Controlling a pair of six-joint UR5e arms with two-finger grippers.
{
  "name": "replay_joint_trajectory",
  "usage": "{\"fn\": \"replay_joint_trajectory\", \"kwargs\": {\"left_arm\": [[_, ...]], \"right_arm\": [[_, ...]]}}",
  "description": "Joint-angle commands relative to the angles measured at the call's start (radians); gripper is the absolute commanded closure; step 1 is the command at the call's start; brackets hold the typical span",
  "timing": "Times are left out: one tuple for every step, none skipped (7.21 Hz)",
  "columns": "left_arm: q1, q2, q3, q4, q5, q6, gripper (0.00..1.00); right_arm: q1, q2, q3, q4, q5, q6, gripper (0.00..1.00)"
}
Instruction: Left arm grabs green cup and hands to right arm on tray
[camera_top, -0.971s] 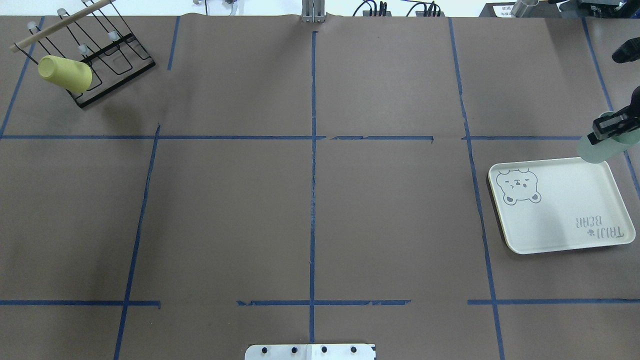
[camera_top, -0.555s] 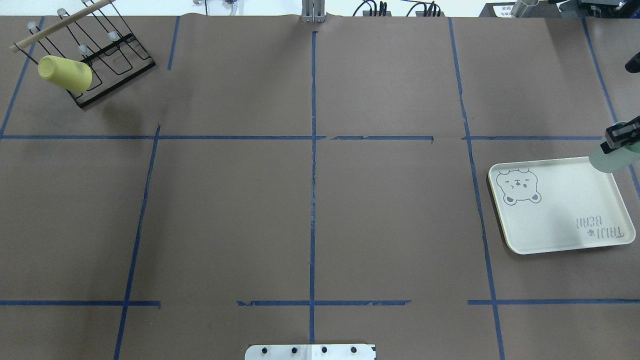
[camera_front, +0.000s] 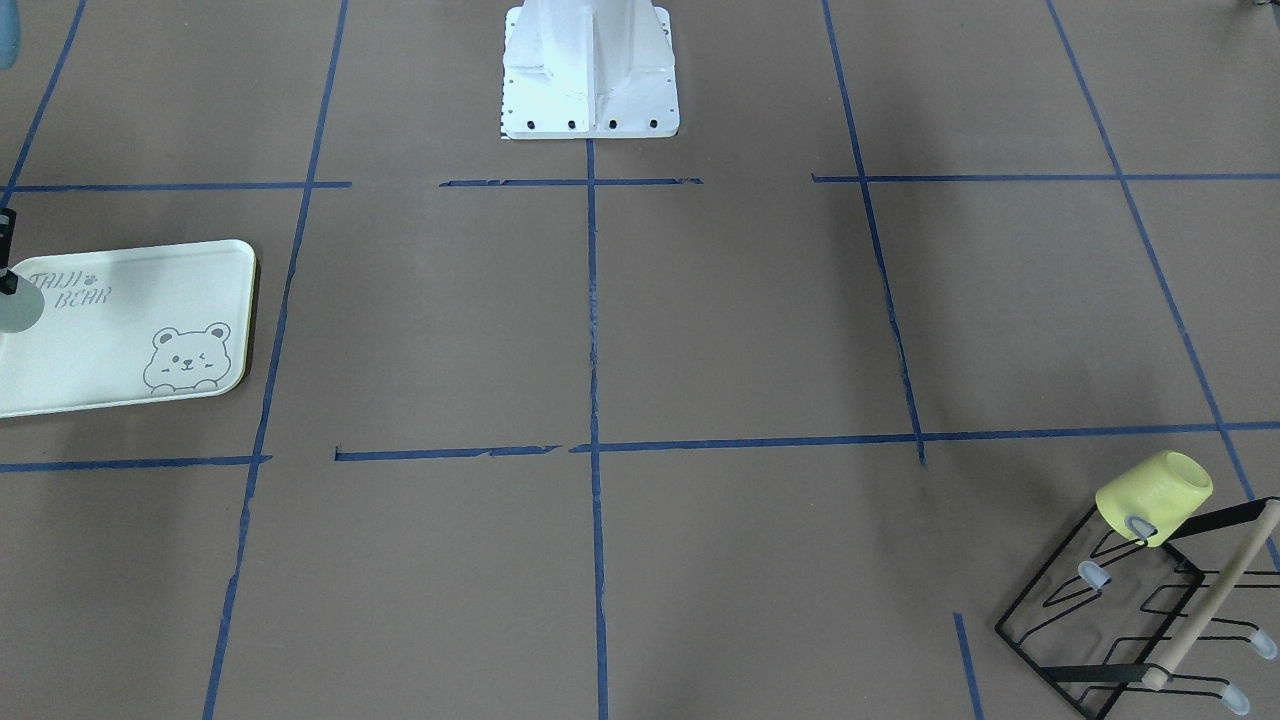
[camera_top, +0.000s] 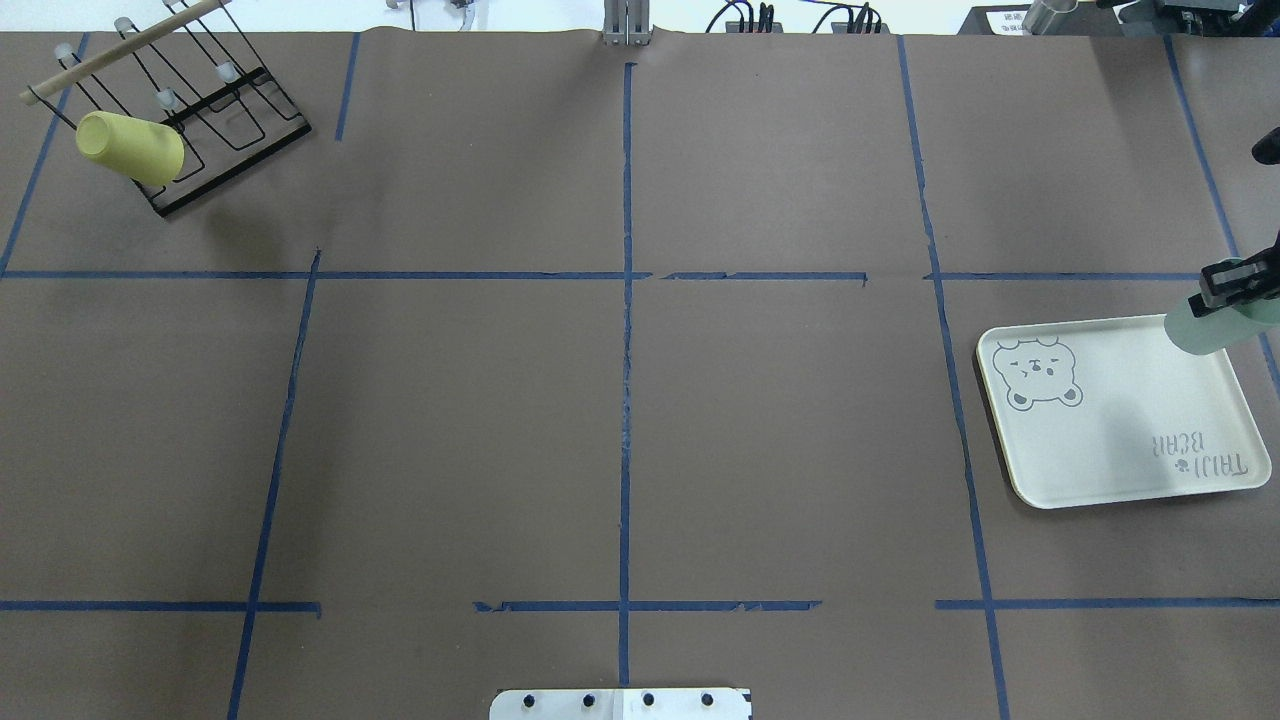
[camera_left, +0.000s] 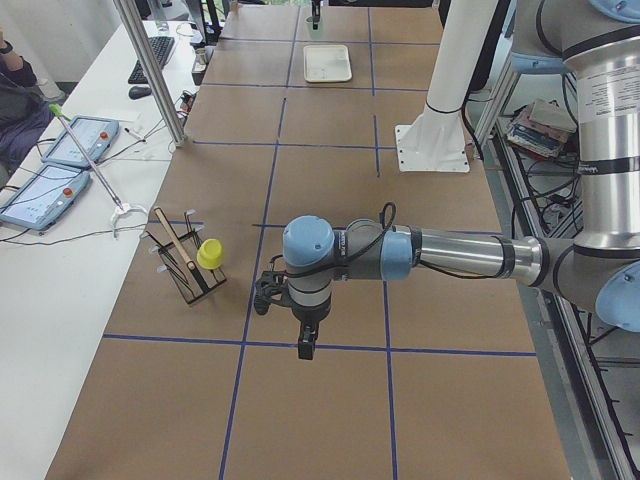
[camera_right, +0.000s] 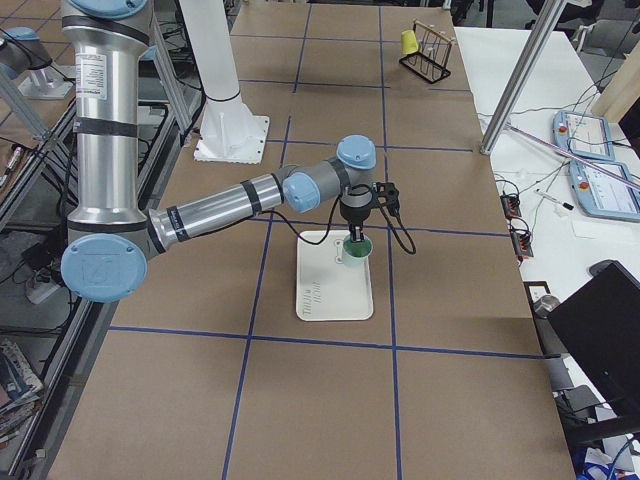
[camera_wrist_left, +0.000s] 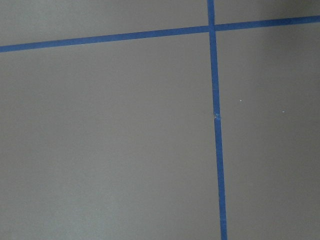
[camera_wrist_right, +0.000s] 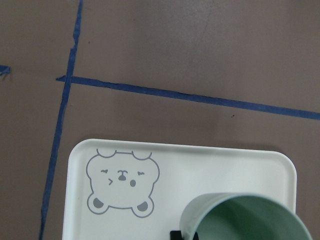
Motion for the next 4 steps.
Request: {"fn": "replay_joint_trajectory", "kwargs": {"left_arm": [[0.002,0.029,0.008,0.002,0.001,-0.001,0.00],[0.002,0.031,0.008,0.000,0.000,-0.001,0.00],[0.002,0.031,0.007,0.000,0.000,-0.001,0.00],[0.002,0.031,0.001,0.002,0.000,-0.001,0.00]], "right_arm": [[-0.094,-0.109,-0.014,0.273,-0.071,0.187,1.00],[-0.129,-0.133,-0.015,0.300,-0.109,0.201,0.99],[-0.158,-0.143,-0.020,0.302,-0.157,0.201,0.98],[-0.178,-0.147,-0.027,0.303,-0.192,0.201,0.94]]}}
